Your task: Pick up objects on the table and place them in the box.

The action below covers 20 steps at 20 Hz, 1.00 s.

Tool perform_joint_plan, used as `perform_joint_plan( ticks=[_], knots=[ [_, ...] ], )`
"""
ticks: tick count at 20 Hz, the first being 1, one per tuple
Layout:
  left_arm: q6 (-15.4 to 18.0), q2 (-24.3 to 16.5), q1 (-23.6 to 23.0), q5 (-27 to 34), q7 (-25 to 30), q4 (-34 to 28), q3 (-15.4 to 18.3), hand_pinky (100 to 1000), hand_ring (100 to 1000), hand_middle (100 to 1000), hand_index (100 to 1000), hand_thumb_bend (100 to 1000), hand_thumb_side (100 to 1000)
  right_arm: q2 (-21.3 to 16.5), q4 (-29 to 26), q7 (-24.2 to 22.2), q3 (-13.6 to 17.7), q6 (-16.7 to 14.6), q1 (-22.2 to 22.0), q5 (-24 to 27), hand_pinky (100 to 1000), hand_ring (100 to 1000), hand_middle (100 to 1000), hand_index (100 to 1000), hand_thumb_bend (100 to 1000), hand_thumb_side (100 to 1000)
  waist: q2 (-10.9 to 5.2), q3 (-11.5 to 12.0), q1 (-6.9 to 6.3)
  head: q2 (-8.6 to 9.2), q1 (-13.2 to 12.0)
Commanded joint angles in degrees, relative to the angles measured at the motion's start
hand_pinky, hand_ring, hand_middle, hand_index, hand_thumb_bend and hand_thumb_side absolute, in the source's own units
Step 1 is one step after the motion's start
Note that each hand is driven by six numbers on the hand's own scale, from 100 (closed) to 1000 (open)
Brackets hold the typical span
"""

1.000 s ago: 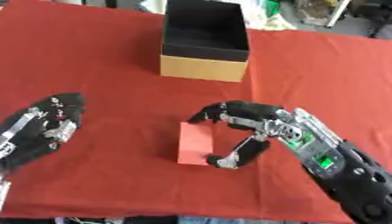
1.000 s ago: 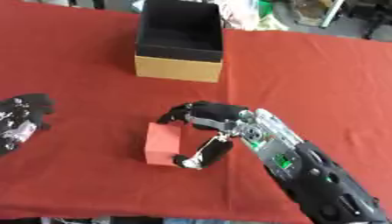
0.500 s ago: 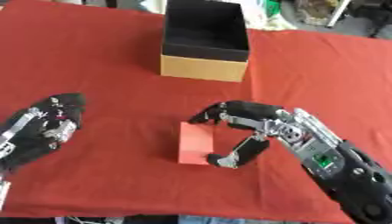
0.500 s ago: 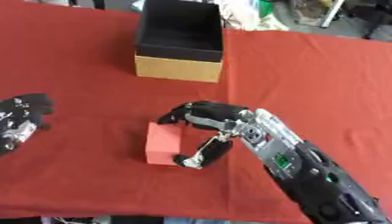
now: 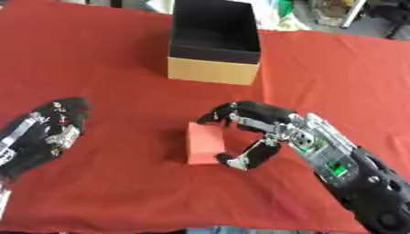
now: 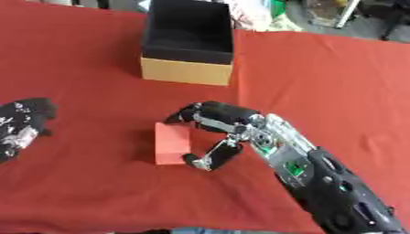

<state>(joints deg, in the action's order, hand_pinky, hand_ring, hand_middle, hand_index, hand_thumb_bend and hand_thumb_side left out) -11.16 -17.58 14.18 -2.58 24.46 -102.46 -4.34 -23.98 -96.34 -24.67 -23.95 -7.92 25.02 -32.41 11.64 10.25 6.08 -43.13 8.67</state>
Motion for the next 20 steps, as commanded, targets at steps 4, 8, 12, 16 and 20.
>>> perform_joint_plan(
  ticks=[4, 8, 12, 16, 20],
  knots=[
    [-0.04, -0.28, 0.53, 0.04, 0.0, -0.55, 0.11, 741, 865, 806, 882, 100, 418, -2.28, -3.19, 4.68, 2.51, 1.59, 1.05, 1.49, 630, 711, 475, 780, 118, 100, -0.72, -0.33, -0.43, 0.75, -0.06],
    [-0.03, -0.41, 0.41, 0.01, -0.12, -0.54, 0.21, 741, 865, 806, 882, 100, 417, -4.89, -5.92, 6.82, 5.11, 3.3, 2.02, 4.46, 628, 708, 472, 777, 113, 100, -0.84, -0.65, -0.37, 0.83, -0.3],
    [-0.01, -0.44, 0.36, 0.02, -0.34, -0.55, 0.35, 742, 868, 806, 882, 100, 416, -8.12, -7.78, 9.22, 7.92, 4.99, 3.41, 6.9, 631, 707, 474, 765, 127, 100, -0.97, -0.88, -0.35, 0.94, -0.5],
    [0.01, -0.49, 0.41, 0.06, -0.27, -0.57, 0.28, 742, 867, 806, 882, 100, 416, -10.6, -7.59, 11.98, 10.31, 6.37, 5.2, 8.28, 631, 703, 473, 768, 135, 100, -1.07, -1.05, -0.35, 1.31, -0.57],
    [0.02, -0.44, 0.55, 0.08, -0.17, -0.58, 0.18, 742, 866, 806, 882, 100, 414, -12.3, -4.74, 14.07, 11.63, 7.17, 8.02, 9.03, 630, 696, 471, 767, 144, 100, -1.07, -0.87, -0.35, 1.82, -0.27]
  ],
)
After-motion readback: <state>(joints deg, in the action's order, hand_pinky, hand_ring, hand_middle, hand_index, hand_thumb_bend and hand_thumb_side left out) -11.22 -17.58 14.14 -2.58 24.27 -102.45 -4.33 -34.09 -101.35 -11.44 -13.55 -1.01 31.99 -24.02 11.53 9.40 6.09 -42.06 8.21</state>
